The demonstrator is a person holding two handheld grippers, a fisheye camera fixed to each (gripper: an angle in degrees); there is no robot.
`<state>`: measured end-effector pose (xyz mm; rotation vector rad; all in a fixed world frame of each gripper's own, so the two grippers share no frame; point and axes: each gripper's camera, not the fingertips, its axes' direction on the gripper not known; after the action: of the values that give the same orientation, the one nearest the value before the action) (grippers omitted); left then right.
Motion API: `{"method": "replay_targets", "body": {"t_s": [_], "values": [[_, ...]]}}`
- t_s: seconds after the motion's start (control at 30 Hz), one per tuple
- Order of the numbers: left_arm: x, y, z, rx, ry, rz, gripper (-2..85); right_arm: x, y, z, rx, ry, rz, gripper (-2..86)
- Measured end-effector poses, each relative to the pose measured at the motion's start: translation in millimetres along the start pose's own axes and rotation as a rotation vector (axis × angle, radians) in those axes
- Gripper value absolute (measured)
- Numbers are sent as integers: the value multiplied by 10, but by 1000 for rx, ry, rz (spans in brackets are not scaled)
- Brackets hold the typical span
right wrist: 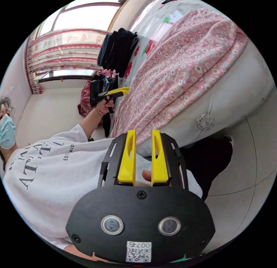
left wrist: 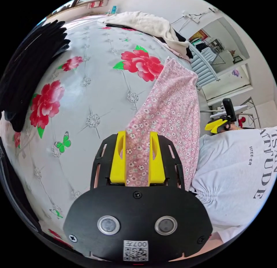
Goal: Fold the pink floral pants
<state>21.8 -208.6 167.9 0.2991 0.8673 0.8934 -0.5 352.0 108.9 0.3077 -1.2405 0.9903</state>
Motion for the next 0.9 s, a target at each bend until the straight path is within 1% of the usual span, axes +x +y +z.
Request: {"method": "replay_targets", "body": {"t_s": [0.13, 0.3, 0.47, 0.57, 0.73, 0.8, 0.83, 0.9], "values": [[95, -38, 429, -58, -8, 41, 116, -213, -140, 219, -64, -28, -67, 53], [82, 51, 802, -67, -10, 46, 114, -256, -341, 553, -199, -5, -39, 51], [11, 161, 1153, -68, 0, 51, 115, -253, -415, 454, -173, -29, 17, 20], [-75, 224, 1355, -72, 6, 42, 114, -300, -337, 351, -178, -54, 11, 6], [-185, 331, 1657, -58, 31, 17, 113, -289, -250, 151, -130, -4, 55, 23], [-205, 374, 1766, -58, 32, 4, 113, -250, -303, 139, -147, -29, 76, 36], [-209, 404, 1826, -58, 27, -4, 113, -227, -348, 134, -157, -67, 84, 36], [-212, 451, 1899, -60, 13, -18, 113, -231, -409, 127, -171, -77, 71, 30]]}}
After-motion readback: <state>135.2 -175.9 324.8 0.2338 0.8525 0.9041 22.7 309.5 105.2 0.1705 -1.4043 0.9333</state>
